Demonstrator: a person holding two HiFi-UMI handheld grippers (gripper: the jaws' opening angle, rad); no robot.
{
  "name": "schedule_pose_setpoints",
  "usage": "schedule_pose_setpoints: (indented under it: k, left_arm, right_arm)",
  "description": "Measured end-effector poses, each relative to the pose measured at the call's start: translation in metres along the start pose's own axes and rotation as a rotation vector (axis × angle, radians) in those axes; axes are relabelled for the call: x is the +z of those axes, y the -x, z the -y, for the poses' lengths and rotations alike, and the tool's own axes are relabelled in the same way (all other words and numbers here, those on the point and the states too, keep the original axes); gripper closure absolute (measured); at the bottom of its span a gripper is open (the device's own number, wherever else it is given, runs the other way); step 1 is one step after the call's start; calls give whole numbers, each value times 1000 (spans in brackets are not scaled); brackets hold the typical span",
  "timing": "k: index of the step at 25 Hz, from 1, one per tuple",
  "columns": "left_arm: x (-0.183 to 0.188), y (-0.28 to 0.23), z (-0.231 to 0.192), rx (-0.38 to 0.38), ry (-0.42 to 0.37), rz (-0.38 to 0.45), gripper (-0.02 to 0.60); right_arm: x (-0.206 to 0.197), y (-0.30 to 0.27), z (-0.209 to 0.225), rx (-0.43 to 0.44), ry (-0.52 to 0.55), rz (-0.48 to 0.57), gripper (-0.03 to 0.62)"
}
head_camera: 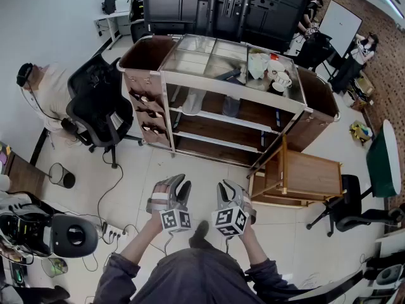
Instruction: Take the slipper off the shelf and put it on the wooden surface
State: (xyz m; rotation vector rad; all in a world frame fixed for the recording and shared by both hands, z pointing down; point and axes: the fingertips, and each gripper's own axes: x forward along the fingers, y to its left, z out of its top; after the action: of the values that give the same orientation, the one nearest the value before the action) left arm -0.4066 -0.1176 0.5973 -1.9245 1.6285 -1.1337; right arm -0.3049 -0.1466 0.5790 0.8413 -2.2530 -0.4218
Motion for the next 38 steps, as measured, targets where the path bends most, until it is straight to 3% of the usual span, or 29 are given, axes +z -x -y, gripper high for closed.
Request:
schedule_pose_setpoints:
  k: [7, 15, 20, 25, 27, 29, 32, 38]
  left_arm:
    - [-23, -156, -45, 52, -102, -33, 388]
    - [-83, -318, -65, -5, -243, -125, 332]
    - [-137, -413, -81, -44, -309, -245, 313]
    - [-157, -479, -81, -74, -407, -248, 284]
    - [-159, -495, -76, -116, -431, -256, 301]
    - [-157, -499, -73, -134, -413, -251, 402]
    - [-149, -491, -86, -77, -399, -228, 465]
    - [-114, -424, -107, 87, -324, -189, 485]
  right_arm:
    - [2, -88, 71, 14, -7, 4, 539]
    - [-8, -163, 130, -5, -37, -72, 540]
    - [-2, -204, 166, -24, -68, -131, 548]
    - [-15, -217, 185, -47, -137, -199, 559]
    - [-27, -217, 184, -46, -153, -231, 560]
    - [-36, -212, 184, -50, -160, -249, 562]
    - [-43, -199, 187, -79, -183, -259, 567]
    - [-64, -140, 192, -147, -227, -222, 577]
